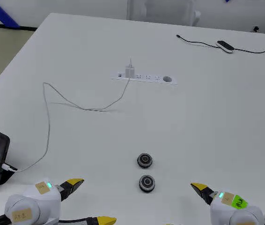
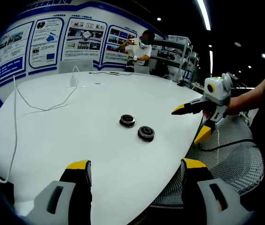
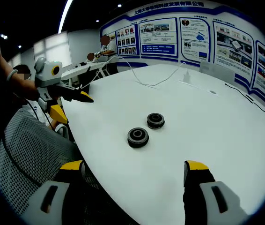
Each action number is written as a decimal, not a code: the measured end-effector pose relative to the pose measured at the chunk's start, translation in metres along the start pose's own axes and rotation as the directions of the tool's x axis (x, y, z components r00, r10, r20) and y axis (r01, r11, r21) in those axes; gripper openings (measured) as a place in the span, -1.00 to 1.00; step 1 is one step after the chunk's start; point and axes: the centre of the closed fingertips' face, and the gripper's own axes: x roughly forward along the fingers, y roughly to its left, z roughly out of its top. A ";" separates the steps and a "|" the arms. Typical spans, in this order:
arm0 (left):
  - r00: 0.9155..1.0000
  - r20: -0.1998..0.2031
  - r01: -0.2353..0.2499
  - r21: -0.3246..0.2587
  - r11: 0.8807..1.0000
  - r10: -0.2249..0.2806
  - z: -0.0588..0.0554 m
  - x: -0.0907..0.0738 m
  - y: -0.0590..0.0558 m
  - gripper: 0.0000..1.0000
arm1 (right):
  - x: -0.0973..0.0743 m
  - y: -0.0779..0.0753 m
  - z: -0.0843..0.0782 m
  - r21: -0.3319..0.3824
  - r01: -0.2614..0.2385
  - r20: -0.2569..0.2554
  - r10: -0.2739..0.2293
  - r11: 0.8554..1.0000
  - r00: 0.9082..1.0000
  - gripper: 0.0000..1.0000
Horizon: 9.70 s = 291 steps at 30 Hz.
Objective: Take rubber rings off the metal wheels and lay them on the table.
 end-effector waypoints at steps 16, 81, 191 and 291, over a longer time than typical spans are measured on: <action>0.999 -0.018 0.030 0.031 0.999 -0.029 0.005 0.012 -0.004 0.46 | 0.010 0.004 0.004 0.026 -0.024 0.004 0.023 0.999 1.000 0.63; 0.981 -0.123 0.176 0.225 0.958 -0.152 0.032 0.084 -0.036 -0.40 | 0.032 0.003 0.005 0.178 -0.082 0.024 0.079 0.981 0.997 -0.08; 0.945 -0.280 0.278 0.416 0.866 -0.169 0.021 0.134 -0.050 -0.72 | 0.071 -0.028 0.011 0.720 -0.101 0.060 0.084 0.686 0.995 -0.59; 0.950 -0.253 0.273 0.394 0.877 -0.182 0.023 0.135 -0.050 -0.73 | 0.070 -0.027 0.013 0.713 -0.142 0.018 0.185 0.686 0.983 -0.97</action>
